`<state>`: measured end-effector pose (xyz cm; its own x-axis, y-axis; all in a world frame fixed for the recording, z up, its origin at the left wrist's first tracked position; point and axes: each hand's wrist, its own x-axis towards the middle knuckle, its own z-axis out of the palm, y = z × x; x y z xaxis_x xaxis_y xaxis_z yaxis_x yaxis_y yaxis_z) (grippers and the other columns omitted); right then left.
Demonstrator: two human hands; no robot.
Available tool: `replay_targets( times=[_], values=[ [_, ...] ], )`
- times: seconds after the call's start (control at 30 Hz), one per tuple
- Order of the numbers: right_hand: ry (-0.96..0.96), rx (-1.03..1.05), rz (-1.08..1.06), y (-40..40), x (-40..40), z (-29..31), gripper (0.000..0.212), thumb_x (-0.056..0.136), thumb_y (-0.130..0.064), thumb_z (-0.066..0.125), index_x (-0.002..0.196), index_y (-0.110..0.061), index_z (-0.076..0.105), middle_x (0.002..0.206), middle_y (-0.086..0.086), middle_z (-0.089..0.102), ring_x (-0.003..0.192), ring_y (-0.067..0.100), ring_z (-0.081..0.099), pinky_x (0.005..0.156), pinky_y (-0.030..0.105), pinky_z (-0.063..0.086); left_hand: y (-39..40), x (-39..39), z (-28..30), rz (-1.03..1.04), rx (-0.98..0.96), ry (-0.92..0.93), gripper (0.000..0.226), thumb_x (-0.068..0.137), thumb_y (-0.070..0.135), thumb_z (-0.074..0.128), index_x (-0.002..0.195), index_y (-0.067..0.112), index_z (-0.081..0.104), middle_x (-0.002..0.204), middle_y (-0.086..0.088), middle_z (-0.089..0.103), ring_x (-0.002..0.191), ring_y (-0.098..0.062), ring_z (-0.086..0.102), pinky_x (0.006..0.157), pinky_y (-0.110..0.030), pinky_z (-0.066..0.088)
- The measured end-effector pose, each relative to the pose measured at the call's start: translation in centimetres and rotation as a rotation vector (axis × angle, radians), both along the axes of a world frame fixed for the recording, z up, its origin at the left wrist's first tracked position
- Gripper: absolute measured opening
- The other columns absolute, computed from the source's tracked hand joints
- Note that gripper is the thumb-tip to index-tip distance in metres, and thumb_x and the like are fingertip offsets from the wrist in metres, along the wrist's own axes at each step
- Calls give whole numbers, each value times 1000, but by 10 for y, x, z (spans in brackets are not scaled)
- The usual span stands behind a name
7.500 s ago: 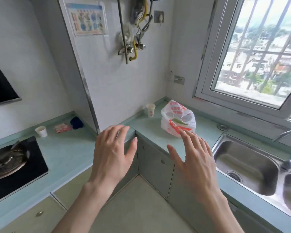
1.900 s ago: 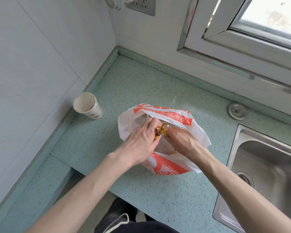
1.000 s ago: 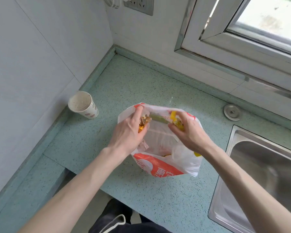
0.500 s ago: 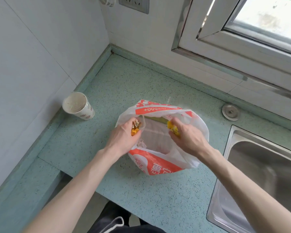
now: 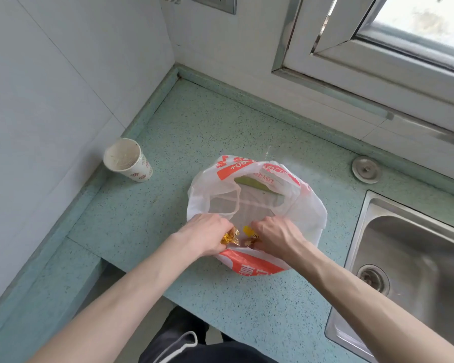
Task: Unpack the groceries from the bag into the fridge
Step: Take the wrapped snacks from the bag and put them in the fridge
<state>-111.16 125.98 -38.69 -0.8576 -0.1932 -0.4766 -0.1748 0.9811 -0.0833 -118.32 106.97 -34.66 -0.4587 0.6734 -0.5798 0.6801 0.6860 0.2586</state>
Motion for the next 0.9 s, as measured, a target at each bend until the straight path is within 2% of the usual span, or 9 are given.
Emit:
replay_targets(
  times=[0.13,0.2,0.27,0.37,0.47,0.53,0.63,0.73,0.9],
  values=[
    [-50,14,52,-11,3,0,20,102,-25,55,110,-10,65,100,10,75,88,33,73,65,37,49,-2,0,1,31,27,-23,11,87,27,67,89,26,56,100,-6,73,94,-31,68,71,-34,43],
    [-39,-9,49,-14,6,-2,16,102,-18,54,110,-9,64,100,10,76,87,33,74,66,39,53,-3,1,1,75,75,-23,13,89,28,66,91,22,54,100,-7,72,93,-31,67,73,-37,46],
    [-9,-49,24,-14,8,-2,18,103,-24,54,106,-9,64,96,12,75,85,35,74,64,39,52,-6,2,-3,157,155,-23,13,90,27,64,96,20,55,98,-8,72,94,-32,67,73,-37,46],
    [38,-139,-94,-12,10,0,26,99,-37,59,99,-11,60,88,13,73,79,37,71,56,37,47,-10,2,-6,339,260,-46,14,94,28,64,91,22,51,84,-1,66,84,-30,66,67,-35,43],
    [118,-264,-282,-6,10,5,14,97,-27,58,94,-13,56,80,9,70,71,35,68,55,41,52,-10,1,-5,519,352,-72,21,94,28,68,87,30,49,73,10,58,72,-18,59,60,-32,40],
    [153,-348,-405,2,8,8,16,98,-29,58,89,-15,56,75,3,68,64,26,64,52,34,44,-8,2,-5,613,390,-92,24,94,26,69,82,30,48,73,11,58,68,-13,56,57,-28,37],
    [66,-725,-729,7,4,19,26,97,-33,64,77,-16,60,62,-5,65,50,12,55,47,27,41,-4,3,-9,762,461,-205,13,92,29,73,91,21,62,82,1,70,76,-19,67,68,-33,52],
    [-112,-1116,-1072,6,-2,32,25,96,-29,70,81,-10,67,66,-1,63,50,12,50,43,24,38,2,5,-9,909,590,-381,24,90,37,77,109,26,69,99,2,76,86,-21,74,83,-37,60],
    [-340,-1415,-1283,2,-10,43,19,97,-27,71,89,-10,67,72,-1,60,52,8,44,41,20,35,11,9,5,922,660,-564,29,87,35,83,106,16,75,100,-7,80,91,-16,76,83,-31,60]
  ],
)
